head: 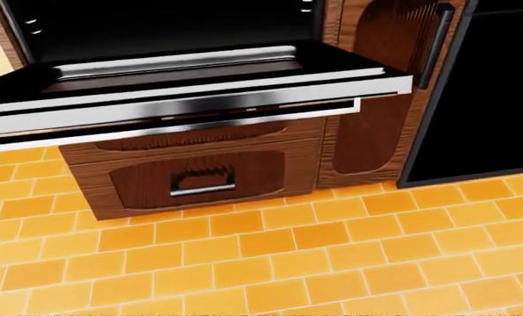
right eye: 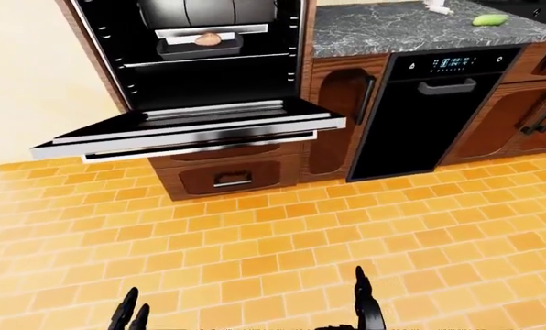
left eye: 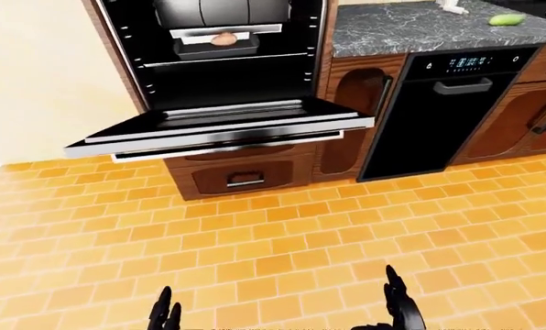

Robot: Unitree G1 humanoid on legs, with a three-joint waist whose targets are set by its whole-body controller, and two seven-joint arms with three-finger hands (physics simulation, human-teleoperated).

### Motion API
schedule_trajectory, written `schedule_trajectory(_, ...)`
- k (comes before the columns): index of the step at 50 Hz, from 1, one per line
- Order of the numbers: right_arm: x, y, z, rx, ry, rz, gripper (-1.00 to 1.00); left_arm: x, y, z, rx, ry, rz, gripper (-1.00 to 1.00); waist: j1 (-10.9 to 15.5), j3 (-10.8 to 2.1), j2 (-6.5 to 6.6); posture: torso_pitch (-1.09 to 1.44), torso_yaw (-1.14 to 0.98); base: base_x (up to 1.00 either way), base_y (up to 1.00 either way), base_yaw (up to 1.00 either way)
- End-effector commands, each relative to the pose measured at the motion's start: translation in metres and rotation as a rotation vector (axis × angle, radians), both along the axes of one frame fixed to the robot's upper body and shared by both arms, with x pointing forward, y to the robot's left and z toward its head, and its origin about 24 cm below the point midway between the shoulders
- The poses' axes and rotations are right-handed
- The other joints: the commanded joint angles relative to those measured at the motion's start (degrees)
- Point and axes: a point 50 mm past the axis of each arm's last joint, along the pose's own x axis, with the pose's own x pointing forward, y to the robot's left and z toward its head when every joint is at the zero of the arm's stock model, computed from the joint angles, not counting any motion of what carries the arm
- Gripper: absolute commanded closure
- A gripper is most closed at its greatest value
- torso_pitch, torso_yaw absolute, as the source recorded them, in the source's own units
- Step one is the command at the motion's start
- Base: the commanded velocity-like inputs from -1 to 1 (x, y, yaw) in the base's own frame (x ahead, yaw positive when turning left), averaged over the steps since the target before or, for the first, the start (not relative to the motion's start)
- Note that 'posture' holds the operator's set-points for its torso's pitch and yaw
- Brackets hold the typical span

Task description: Close the oven door.

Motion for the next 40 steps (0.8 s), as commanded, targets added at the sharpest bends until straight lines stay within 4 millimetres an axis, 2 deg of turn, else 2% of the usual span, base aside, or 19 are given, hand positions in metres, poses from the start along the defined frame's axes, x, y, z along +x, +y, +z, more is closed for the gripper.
schedule_trajectory(1,0.0093,-0.0074,0.0088,-0.028,-0.065,-0.015,-1.00,0.0059,0.0013,0.0042,0.016,-0.036,-0.015,-1.00,-0.1,-0.47,-0.26,0.00,0.00,0.01,0.31,0.00)
schedule_trajectory(5,0.0094,-0.0069,0.0087,-0.027,-0.065,-0.012,-1.00,0.0059,0.0010,0.0041,0.016,-0.036,-0.015,-1.00,-0.3,-0.46,-2.84,0.00,0.00,0.00,0.32,0.00)
schedule_trajectory(8,0.0097,-0.0070,0.0089,-0.026,-0.066,-0.013,-1.00,0.0061,0.0010,0.0042,0.016,-0.036,-0.015,-1.00,-0.5,-0.89,-5.90,0.00,0.00,0.00,0.32,0.00)
schedule_trajectory(9,0.0097,-0.0069,0.0089,-0.026,-0.066,-0.013,-1.00,0.0060,0.0009,0.0041,0.016,-0.036,-0.015,-1.00,-1.1,-0.93,-3.41,0.00,0.00,0.00,0.33,0.00)
schedule_trajectory(10,0.0095,-0.0069,0.0088,-0.026,-0.066,-0.012,-1.00,0.0058,0.0008,0.0040,0.016,-0.035,-0.015,-1.00,-0.7,-0.95,-4.26,0.00,0.00,0.00,0.31,0.00)
schedule_trajectory(13,0.0093,-0.0070,0.0087,-0.027,-0.065,-0.013,-1.00,0.0060,0.0012,0.0042,0.016,-0.036,-0.014,-1.00,-0.9,-1.41,-4.07,0.00,0.00,0.00,0.32,0.00)
schedule_trajectory(17,0.0097,-0.0072,0.0090,-0.027,-0.067,-0.013,-1.00,0.0057,0.0011,0.0041,0.015,-0.036,-0.014,-1.00,-0.7,-0.59,-1.41,0.00,0.00,0.00,0.32,0.00)
schedule_trajectory(19,0.0093,-0.0073,0.0089,-0.027,-0.066,-0.014,-1.00,0.0058,0.0012,0.0041,0.015,-0.036,-0.014,-1.00,-0.7,-0.65,0.84,0.00,0.00,0.00,0.32,0.00)
schedule_trajectory(20,0.0093,-0.0071,0.0088,-0.026,-0.065,-0.013,-1.00,0.0057,0.0011,0.0041,0.015,-0.036,-0.014,-1.00,-0.6,-0.85,2.47,0.00,0.00,0.00,0.32,0.00)
schedule_trajectory(21,0.0093,-0.0069,0.0087,-0.026,-0.065,-0.012,-1.00,0.0057,0.0012,0.0043,0.017,-0.038,-0.013,-1.00,-0.4,-1.63,4.99,0.00,0.00,0.00,0.33,0.00)
schedule_trajectory(22,0.0093,-0.0069,0.0088,-0.026,-0.065,-0.012,-1.00,0.0061,0.0017,0.0050,0.019,-0.045,-0.012,-1.00,-0.2,-1.75,3.97,0.00,0.00,0.00,0.33,0.00)
schedule_trajectory(24,0.0091,-0.0071,0.0088,-0.026,-0.065,-0.013,-1.00,0.0066,0.0015,0.0049,0.017,-0.044,-0.012,-1.00,0.1,-0.76,3.04,0.00,0.00,0.00,0.32,0.00)
schedule_trajectory(34,0.0093,-0.0069,0.0088,-0.024,-0.066,-0.014,-1.00,0.0060,0.0007,0.0041,0.013,-0.039,-0.013,-1.00,-0.3,-0.48,-2.70,0.00,0.00,0.00,0.33,0.00)
schedule_trajectory(36,0.0092,-0.0068,0.0087,-0.024,-0.065,-0.013,-1.00,0.0060,0.0009,0.0042,0.013,-0.039,-0.012,-1.00,-0.4,-0.67,-4.85,0.00,0.00,0.00,0.32,0.00)
schedule_trajectory(37,0.0091,-0.0067,0.0086,-0.024,-0.064,-0.013,-1.00,0.0056,0.0011,0.0041,0.013,-0.037,-0.012,-1.00,-0.6,-1.31,-6.52,0.00,0.00,0.00,0.32,0.00)
schedule_trajectory(38,0.0091,-0.0067,0.0086,-0.025,-0.065,-0.012,-1.00,0.0056,0.0014,0.0042,0.013,-0.038,-0.012,-1.00,-1.1,-0.71,-3.43,0.00,0.00,0.00,0.32,0.00)
schedule_trajectory(39,0.0092,-0.0069,0.0087,-0.024,-0.065,-0.013,-1.00,0.0057,0.0014,0.0042,0.013,-0.038,-0.012,-1.00,-0.9,-0.90,-4.31,0.00,0.00,0.00,0.32,0.00)
schedule_trajectory(40,0.0092,-0.0070,0.0087,-0.025,-0.065,-0.013,-1.00,0.0058,0.0012,0.0043,0.014,-0.038,-0.012,-1.00,-1.1,-1.06,-4.45,0.00,0.00,0.00,0.33,0.00)
